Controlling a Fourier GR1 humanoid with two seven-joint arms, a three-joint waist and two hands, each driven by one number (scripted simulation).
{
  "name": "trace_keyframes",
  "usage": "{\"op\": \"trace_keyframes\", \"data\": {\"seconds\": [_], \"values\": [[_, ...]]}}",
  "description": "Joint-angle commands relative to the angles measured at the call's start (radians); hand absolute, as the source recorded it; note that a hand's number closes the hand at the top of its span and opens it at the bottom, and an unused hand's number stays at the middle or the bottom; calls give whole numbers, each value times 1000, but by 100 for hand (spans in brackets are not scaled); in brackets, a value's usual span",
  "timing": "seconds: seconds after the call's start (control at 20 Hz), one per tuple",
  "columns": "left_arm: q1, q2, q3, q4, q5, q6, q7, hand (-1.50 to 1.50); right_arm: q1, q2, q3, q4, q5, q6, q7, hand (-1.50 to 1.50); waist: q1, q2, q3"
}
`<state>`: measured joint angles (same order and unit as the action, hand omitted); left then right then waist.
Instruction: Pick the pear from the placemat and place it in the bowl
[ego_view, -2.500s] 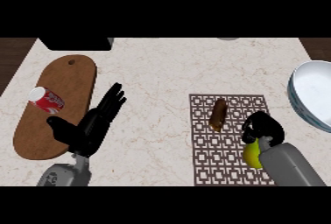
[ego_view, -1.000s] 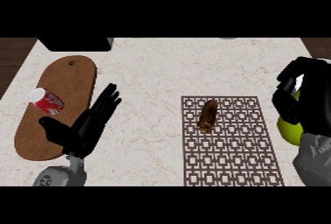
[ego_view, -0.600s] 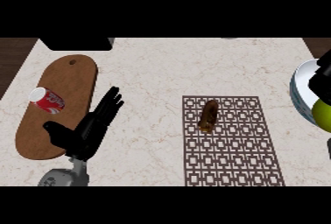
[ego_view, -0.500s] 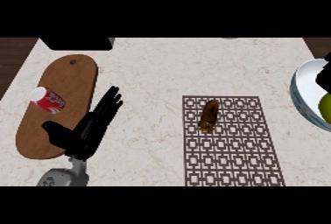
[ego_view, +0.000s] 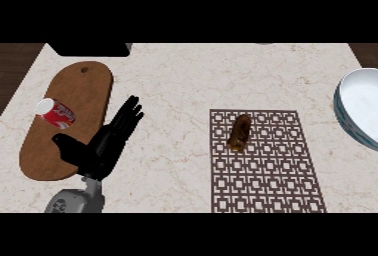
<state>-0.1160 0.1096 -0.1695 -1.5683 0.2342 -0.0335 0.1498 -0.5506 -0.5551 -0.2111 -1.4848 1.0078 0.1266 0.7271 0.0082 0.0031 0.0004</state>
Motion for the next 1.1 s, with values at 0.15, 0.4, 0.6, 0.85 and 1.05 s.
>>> {"op": "trace_keyframes", "data": {"seconds": [0.15, 0.4, 0.6, 0.85, 1.05], "values": [[18, -24, -25, -9, -35, 8, -11, 0, -42, -75, -48, 406, 64, -211, -213, 150, 10, 3, 0], [-33, -11, 4, 17, 1, -28, 10, 0, -85, -127, -76, 695, 73, -231, -295, 150, 22, 10, 1], [14, -1, 0, 8, -12, -38, -22, 0, -124, -133, -183, 885, 19, -297, -281, -150, 34, 14, 3], [-27, 3, 20, 0, 2, -40, 16, 0, -200, -133, -263, 1021, -76, -397, -466, -150, 31, 12, 4], [-21, -23, -1, 9, -27, -15, 2, 0, -222, -102, -363, 991, -192, -489, -565, -150, 19, 9, 4]]}}
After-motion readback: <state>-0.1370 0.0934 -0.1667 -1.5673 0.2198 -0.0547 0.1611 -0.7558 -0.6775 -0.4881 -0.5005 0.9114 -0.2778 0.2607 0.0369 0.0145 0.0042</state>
